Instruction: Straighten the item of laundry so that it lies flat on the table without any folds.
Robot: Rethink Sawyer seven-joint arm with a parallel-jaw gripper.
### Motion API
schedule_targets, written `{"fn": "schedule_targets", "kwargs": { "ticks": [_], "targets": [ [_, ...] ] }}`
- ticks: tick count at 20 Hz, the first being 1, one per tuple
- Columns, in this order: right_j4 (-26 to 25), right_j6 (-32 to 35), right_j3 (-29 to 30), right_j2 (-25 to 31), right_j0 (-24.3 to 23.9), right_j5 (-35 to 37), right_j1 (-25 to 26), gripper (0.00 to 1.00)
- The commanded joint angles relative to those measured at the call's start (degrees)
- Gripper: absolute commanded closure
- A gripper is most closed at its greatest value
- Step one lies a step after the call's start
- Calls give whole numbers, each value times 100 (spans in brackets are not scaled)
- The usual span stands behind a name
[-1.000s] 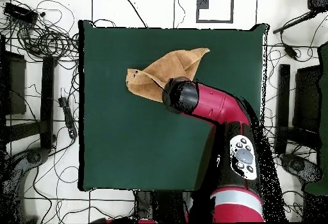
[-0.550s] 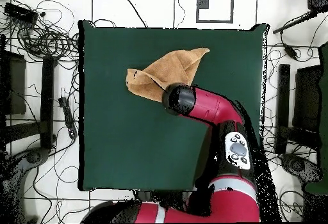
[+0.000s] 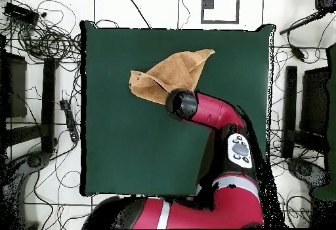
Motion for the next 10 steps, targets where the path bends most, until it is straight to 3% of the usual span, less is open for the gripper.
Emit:
{"fn": "schedule_targets", "kwargs": {
  "ticks": [1,10],
  "targets": [
    [-241,541,350,717,77,-304,111,0],
    [-103,983,151,461,241,-794,516,0]
  ]
}}
